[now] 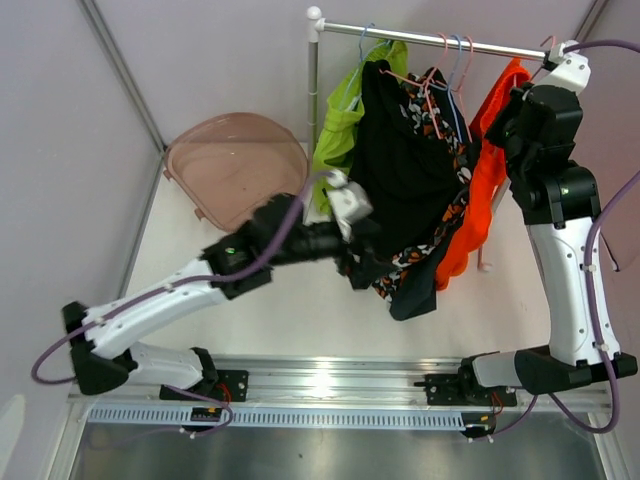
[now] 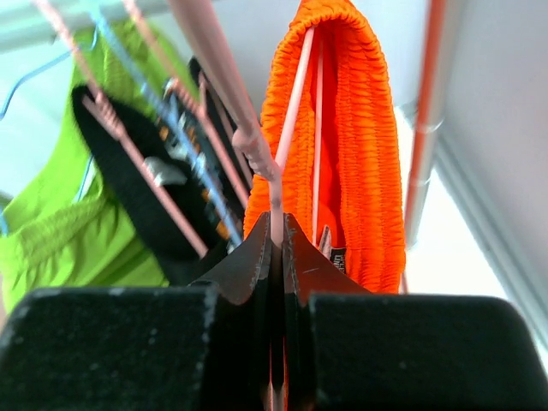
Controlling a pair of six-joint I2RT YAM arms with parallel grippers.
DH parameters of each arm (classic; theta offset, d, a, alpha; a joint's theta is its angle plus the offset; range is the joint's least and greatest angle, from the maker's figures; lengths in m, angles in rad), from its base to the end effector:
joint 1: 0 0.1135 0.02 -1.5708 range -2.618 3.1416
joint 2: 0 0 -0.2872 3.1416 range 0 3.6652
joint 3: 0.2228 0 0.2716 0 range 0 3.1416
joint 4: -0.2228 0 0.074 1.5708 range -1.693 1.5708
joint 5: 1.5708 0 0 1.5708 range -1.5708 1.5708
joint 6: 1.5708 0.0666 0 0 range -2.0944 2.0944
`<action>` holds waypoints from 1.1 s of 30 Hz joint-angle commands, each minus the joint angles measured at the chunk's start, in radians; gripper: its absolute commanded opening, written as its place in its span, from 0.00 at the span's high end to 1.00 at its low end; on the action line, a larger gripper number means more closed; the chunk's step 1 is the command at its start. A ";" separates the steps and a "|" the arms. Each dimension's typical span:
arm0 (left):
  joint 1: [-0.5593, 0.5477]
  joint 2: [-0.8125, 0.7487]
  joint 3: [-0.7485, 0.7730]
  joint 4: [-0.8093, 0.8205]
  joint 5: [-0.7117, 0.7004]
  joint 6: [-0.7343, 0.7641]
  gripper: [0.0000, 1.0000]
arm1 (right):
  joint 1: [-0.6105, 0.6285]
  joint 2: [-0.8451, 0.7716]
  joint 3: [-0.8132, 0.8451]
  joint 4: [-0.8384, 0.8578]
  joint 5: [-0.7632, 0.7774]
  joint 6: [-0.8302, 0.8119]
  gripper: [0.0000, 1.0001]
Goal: Remove the shorts from the hanger
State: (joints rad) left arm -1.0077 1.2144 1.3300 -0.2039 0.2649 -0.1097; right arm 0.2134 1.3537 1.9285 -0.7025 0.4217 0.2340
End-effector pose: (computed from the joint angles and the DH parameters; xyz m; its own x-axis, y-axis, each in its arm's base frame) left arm 0.1527 -0.2746 0.4606 -0.1514 0.0419 -0.9876 0.9444 0.3010 -0.1320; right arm 0.2809 0.0330 0.5712 -0.0739 0.2005 -0.9769 0.2269 0.9573 0.1793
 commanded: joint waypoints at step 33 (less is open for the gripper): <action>-0.301 0.508 0.334 0.172 -0.309 0.133 0.56 | 0.118 -0.177 0.027 -0.180 0.002 0.188 1.00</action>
State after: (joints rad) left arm -1.3067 1.7573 1.6817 -0.0624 -0.0032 0.0017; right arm 0.3256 1.1980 1.8973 -0.9401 0.4294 0.3996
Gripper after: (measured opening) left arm 0.500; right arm 0.052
